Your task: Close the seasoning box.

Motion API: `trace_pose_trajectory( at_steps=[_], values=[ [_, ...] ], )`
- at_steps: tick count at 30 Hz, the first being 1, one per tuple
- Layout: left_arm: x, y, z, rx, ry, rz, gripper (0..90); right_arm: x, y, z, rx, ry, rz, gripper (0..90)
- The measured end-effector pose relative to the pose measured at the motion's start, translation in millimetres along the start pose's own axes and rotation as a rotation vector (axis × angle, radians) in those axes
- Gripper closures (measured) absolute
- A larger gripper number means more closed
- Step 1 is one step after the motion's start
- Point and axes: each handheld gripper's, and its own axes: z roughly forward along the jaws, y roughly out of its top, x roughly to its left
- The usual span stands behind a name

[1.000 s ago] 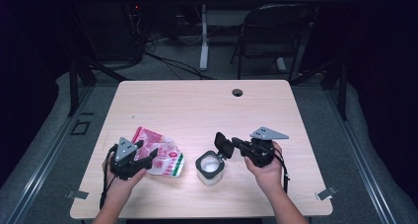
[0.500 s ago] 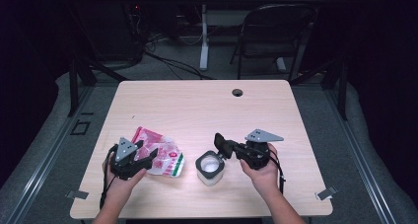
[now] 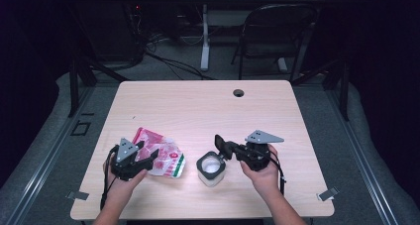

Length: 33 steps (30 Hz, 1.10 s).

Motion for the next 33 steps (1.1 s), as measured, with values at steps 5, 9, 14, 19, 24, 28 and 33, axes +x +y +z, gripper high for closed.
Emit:
trace_pose_trajectory(
  at_steps=[5, 9, 14, 19, 24, 28, 33],
  values=[
    [0.4, -0.4, 0.6, 0.004, 0.001, -0.003, 37.3, 2.8, -1.0, 2.1, -0.001, 0.004, -0.007, 88.8],
    [0.7, -0.5, 1.2, 0.002, 0.001, -0.006, 37.3, 5.1, -1.3, 2.9, 0.009, 0.012, -0.015, 88.4],
    [0.6, -0.6, 1.7, 0.005, -0.001, -0.004, 37.3, 8.0, -2.6, 5.5, 0.017, 0.021, -0.022, 88.0],
    [0.8, -0.5, 1.7, 0.004, 0.000, -0.005, 37.3, 12.2, -5.2, 9.6, 0.028, 0.032, -0.031, 87.8],
    [1.1, -0.7, 1.8, 0.005, -0.001, -0.005, 37.3, 16.2, -7.0, 13.1, 0.042, 0.043, -0.044, 87.1],
    [1.2, -0.7, 1.6, 0.004, 0.001, -0.007, 37.3, 18.8, -8.3, 15.6, 0.053, 0.053, -0.046, 86.7],
    [1.2, -0.7, 1.6, 0.005, 0.000, -0.007, 37.2, 19.9, -9.0, 16.7, 0.060, 0.056, -0.052, 86.1]
  ],
)
